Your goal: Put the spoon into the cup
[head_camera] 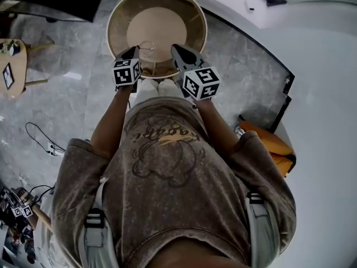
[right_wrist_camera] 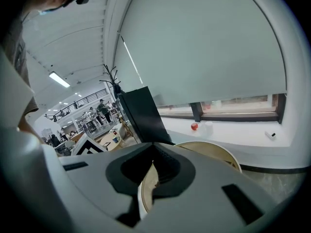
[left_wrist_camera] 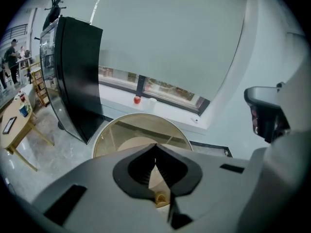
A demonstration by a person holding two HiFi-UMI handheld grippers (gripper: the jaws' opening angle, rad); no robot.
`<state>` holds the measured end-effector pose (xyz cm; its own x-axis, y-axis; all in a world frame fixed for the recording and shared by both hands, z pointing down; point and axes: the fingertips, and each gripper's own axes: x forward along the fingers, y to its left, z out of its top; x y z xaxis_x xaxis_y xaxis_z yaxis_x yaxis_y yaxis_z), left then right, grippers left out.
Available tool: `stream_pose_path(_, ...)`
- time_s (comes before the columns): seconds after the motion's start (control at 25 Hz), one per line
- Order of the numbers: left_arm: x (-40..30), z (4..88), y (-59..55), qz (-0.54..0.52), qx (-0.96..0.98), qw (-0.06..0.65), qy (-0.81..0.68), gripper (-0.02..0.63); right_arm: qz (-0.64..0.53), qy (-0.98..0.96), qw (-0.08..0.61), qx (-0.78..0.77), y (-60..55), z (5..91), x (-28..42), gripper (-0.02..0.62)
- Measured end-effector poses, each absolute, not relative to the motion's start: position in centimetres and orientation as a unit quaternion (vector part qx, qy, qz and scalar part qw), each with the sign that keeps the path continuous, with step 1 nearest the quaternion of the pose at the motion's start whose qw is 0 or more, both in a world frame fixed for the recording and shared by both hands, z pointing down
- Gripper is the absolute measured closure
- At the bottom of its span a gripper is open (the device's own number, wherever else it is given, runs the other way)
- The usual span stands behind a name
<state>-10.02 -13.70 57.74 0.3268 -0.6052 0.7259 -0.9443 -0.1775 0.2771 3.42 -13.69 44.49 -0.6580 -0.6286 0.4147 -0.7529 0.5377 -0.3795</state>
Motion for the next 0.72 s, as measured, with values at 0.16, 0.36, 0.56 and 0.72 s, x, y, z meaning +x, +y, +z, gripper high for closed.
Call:
stream_pose_path(0.16,-9.9,54.1,-14.3,0.212,0.738,0.359,-0.531,0.588,0.255,-0.872,0.105,0.403,-14.8,42.8,3.9,0.575)
stream_pose_path(0.36,-9.5,49.6,-14.7,0.183,0.757,0.339,-0.528,0.588,0.249,-0.877,0.092,0.401,-15.3,41.3,3.9,0.575)
stream_pose_path(0.56,-9.7,45.2,-14.9,0.152,0.779,0.306,-0.526,0.588,0.236,-0.884,0.084,0.394,-15.2,39.8,3.1,0.575)
stream_pose_path(0.72,-9.7,41.8,-15.1,0.142,0.795,0.267,-0.525,0.588,0.222,-0.892,0.08,0.385,-15.3,38.3,2.5,0.575)
